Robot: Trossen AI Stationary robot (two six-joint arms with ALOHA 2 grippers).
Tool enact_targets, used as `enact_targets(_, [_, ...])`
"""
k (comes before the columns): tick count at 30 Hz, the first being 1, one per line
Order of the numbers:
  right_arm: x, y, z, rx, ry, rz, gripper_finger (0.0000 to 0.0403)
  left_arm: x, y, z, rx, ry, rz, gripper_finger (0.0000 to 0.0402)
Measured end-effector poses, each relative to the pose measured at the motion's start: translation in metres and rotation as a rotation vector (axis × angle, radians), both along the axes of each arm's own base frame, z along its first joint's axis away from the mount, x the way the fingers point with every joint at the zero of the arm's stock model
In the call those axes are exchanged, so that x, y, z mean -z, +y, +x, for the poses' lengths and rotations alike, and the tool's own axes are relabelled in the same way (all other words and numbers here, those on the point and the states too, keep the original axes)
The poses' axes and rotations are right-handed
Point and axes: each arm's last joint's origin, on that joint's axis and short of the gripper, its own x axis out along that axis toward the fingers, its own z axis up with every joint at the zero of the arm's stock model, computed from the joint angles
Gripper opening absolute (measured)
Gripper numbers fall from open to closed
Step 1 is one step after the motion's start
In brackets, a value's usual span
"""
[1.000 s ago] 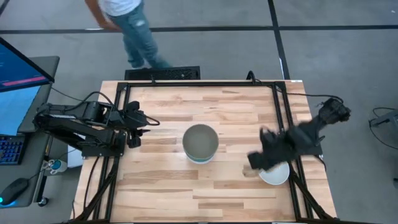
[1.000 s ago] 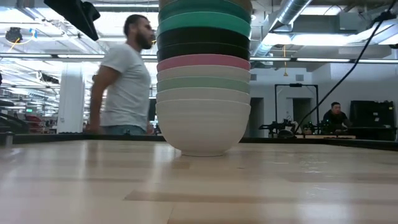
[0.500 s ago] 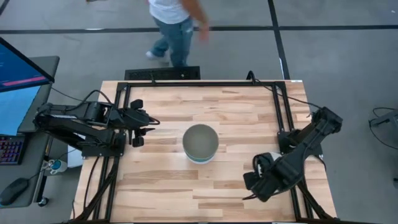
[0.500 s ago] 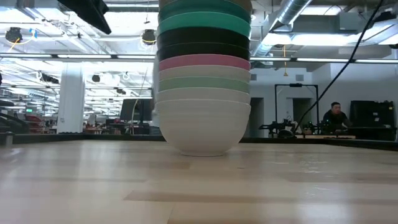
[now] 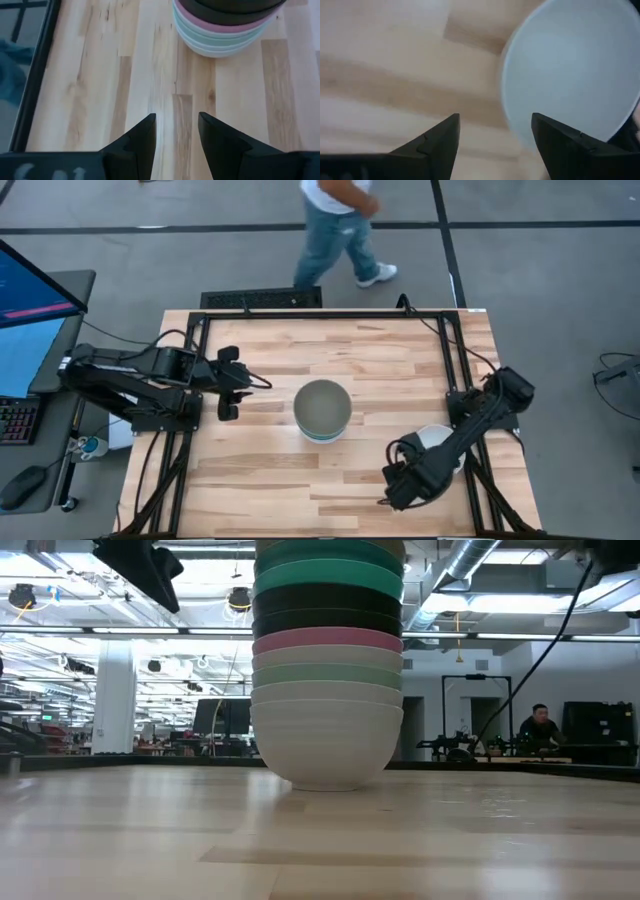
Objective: Nest bowls inside each other
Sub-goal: Stack the white bowl on the top of the brown bowl
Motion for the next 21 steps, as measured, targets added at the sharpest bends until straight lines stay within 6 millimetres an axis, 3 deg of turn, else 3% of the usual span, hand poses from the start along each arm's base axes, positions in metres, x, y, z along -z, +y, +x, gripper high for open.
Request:
enact_targets(10, [0.018, -0.018, -0.006, -0.009, 0.044, -0.029, 0.0270, 0.007, -0.001, 0.006, 0.019, 0.054, -0.012, 0.0139])
enact_targets(15, [0.035, -0.018, -0.008, -0.008, 0.026, 0.041, 0.0270, 0.007, -0.001, 0.006, 0.018, 0.054, -0.013, 0.0139])
enact_targets(21, [0.038, -0.019, -0.006, -0.009, 0.019, 0.048, 0.0270, 0.007, -0.001, 0.006, 0.019, 0.054, -0.011, 0.0139])
